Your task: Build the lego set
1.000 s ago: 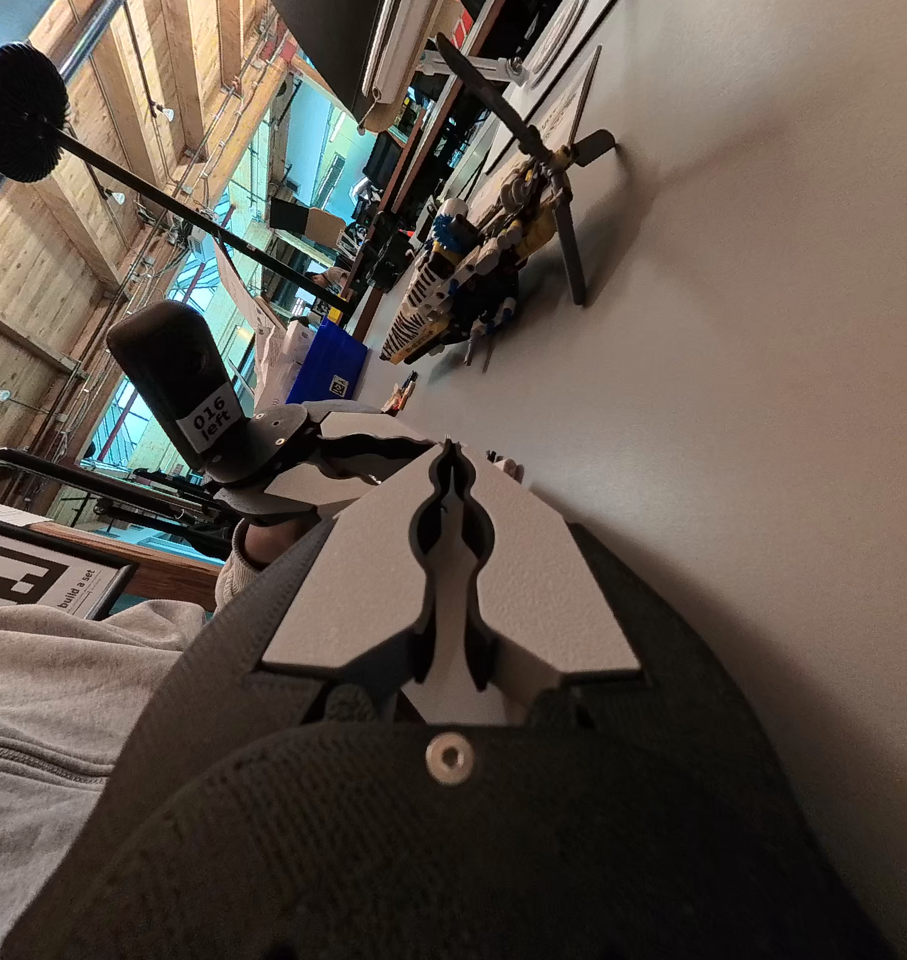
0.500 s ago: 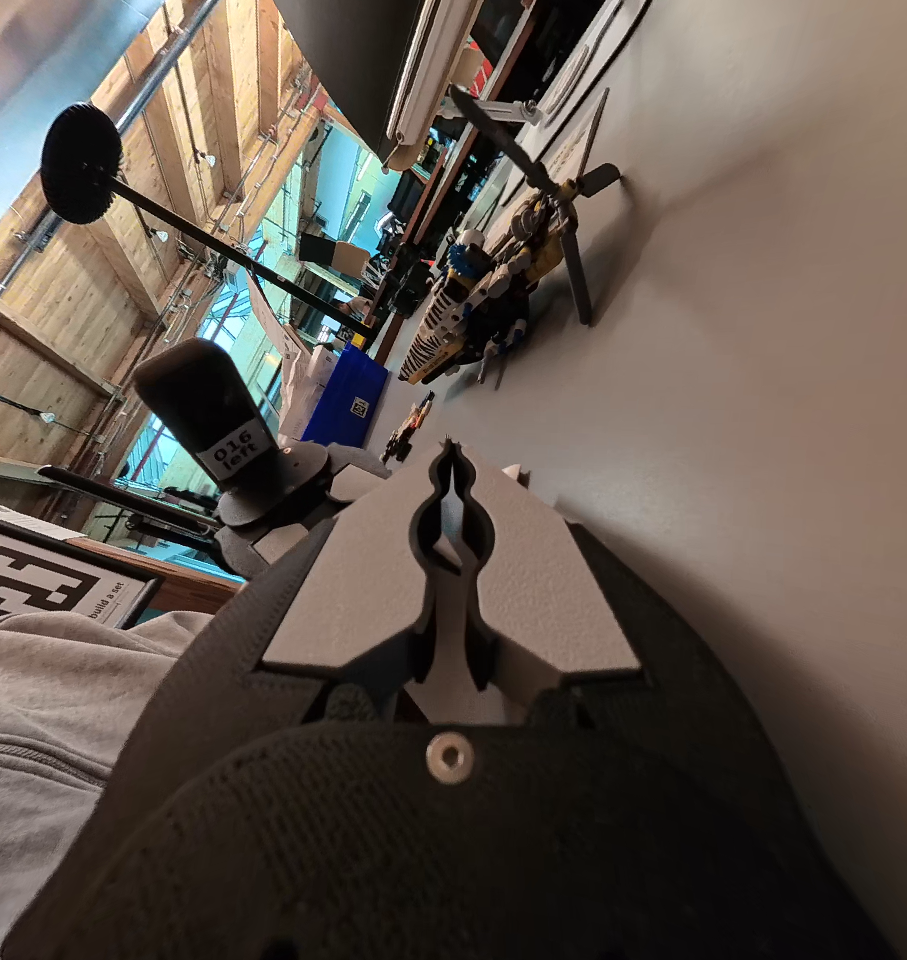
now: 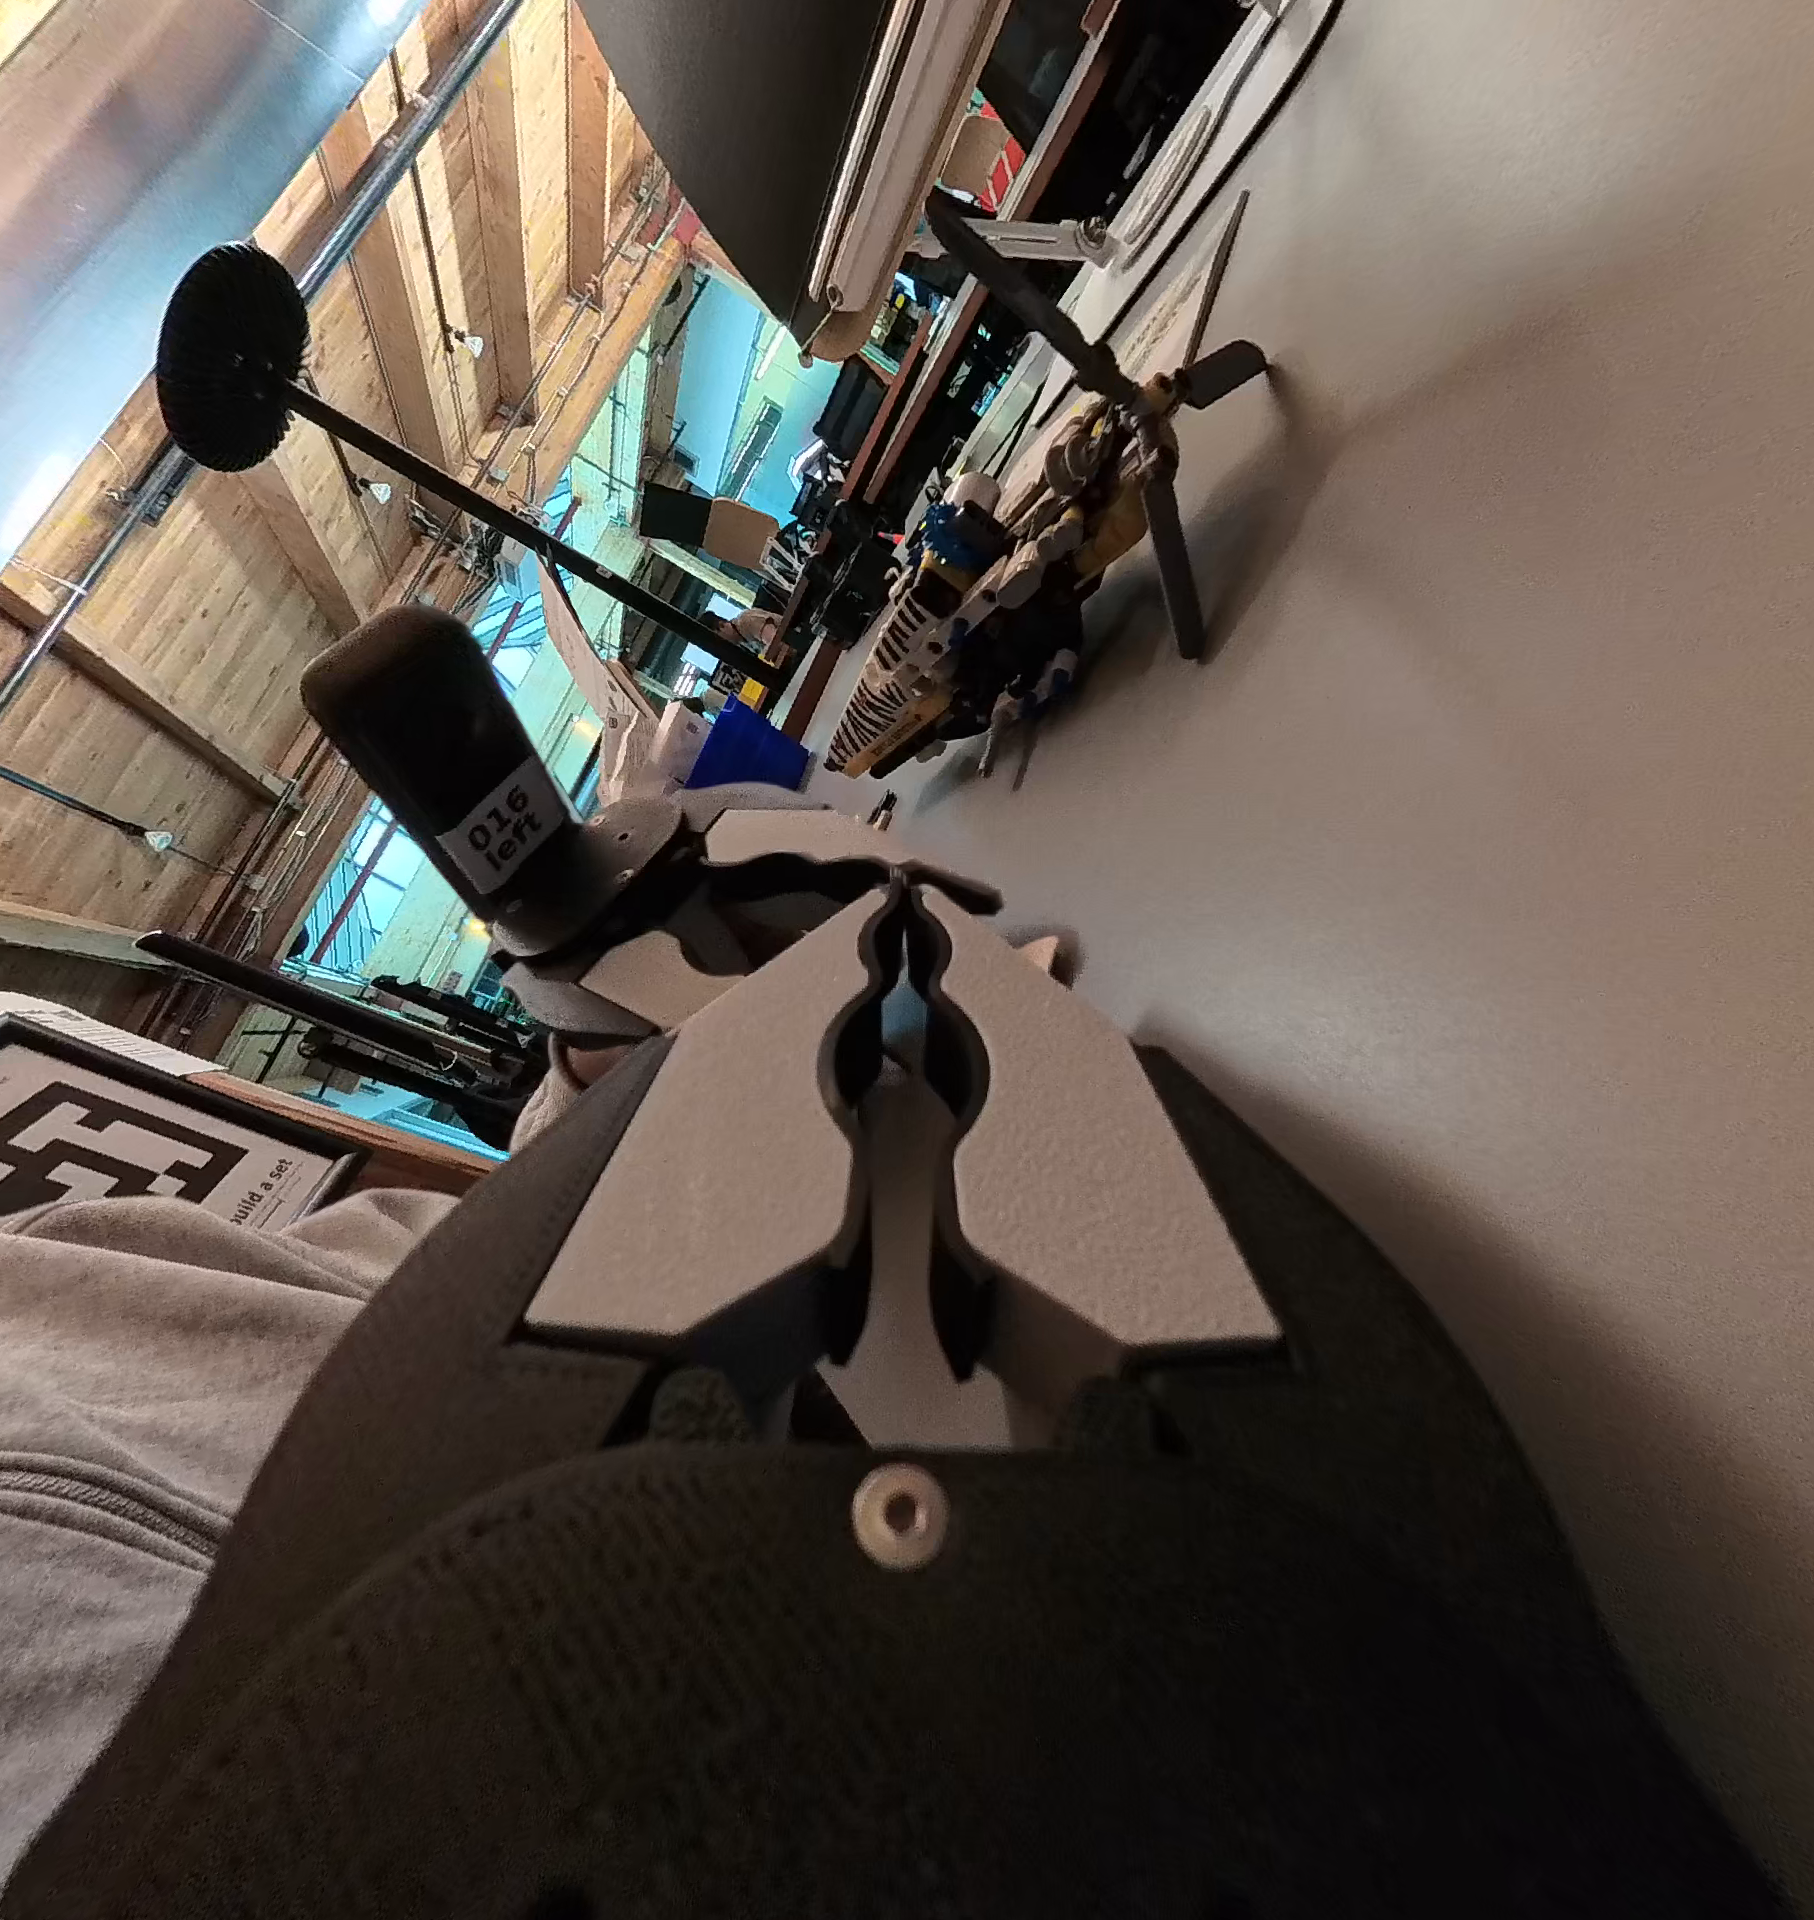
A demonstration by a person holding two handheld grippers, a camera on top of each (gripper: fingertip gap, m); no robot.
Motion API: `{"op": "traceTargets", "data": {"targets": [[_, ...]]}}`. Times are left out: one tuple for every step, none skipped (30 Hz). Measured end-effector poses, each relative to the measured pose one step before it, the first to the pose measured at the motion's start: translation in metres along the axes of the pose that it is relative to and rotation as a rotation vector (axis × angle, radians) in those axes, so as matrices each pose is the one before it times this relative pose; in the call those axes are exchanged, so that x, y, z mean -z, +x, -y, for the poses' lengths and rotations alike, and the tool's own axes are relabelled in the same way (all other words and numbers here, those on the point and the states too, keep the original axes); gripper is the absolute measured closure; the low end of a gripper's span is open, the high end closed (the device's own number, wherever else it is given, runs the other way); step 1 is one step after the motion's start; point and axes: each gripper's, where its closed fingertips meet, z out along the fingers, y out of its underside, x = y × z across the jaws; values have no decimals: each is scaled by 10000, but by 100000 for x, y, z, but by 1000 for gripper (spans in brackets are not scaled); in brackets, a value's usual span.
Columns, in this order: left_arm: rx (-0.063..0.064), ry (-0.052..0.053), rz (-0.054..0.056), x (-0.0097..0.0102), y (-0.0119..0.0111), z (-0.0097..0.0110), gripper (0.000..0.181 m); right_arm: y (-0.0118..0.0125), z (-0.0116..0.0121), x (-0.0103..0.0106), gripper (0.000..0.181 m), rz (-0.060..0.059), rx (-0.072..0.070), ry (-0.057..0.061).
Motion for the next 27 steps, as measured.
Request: {"op": "traceTargets", "data": {"targets": [[72,-103,-62,-399,2,38,132,-31,-13,0,181,28,8,-12],[67,-132,-104,-330,98,-61,132,-38,7,6,181,23,8,4],[41,-203,-108,-249,161,-219,131,-23,18,18,181,18,8,18],[18,-237,-71,-145,162,-326,132,-20,17,19,181,14,5,17],[-10,-94,-11,0,141,-169,132,-16,17,6,181,14,2,11],[-9,-44,-17,155,177,-142,132,-25,7,11,181,19,-1,3],[57,-94,-2,199,149,-240,132,-19,5,4,181,22,-2,2],[69,-41,-32,257,192,-184,133,-22,0,6,181,24,-2,-2],[44,42,-126,309,357,-81,134,-29,-10,11,181,28,-4,-8],[27,76,-253,338,555,-21,137,-28,-6,3,181,29,-4,-9],[69,71,-237,322,507,6,137,-29,-7,10,181,30,-1,-7],[97,68,-128,281,278,33,138,-34,0,9,181,28,1,-5],[56,82,-71,236,124,96,139,-33,-10,5,181,26,4,-7],[21,119,47,174,-147,183,140,-34,-6,9,181,26,8,-1],[7,130,211,64,-473,237,140,-39,15,14,181,31,7,13],[2,69,301,-65,-639,172,140,-37,16,20,181,34,-1,11],[-64,-18,276,-166,-512,59,140,-45,27,32,181,34,-1,14],[-163,-75,215,-257,-307,-22,140,-43,22,32,181,32,5,19],[-230,-114,170,-316,-144,-81,140,-35,16,32,181,31,5,18],[-253,-160,173,-373,-124,-159,140,-42,19,27,181,32,4,13],[-271,-207,116,-376,-58,-254,140,-39,2,12,181,33,-4,3],[-255,-206,-11,-328,90,-280,141,-48,2,9,181,41,-15,-9],[-178,-120,-11,-195,45,-151,143,-47,-25,-3,181,48,-26,-22],[-96,27,54,-22,-60,77,147,-48,-19,-10,181,45,-27,-25],[-18,-97,24,-21,-65,-127,151,-25,-3,3,181,25,-10,-7],[15,-18,68,44,-130,-30,157,-18,-13,6,181,5,6,-5],[24,-37,79,49,-142,-106,162,-14,-27,-3,181,1,7,-12]]}}
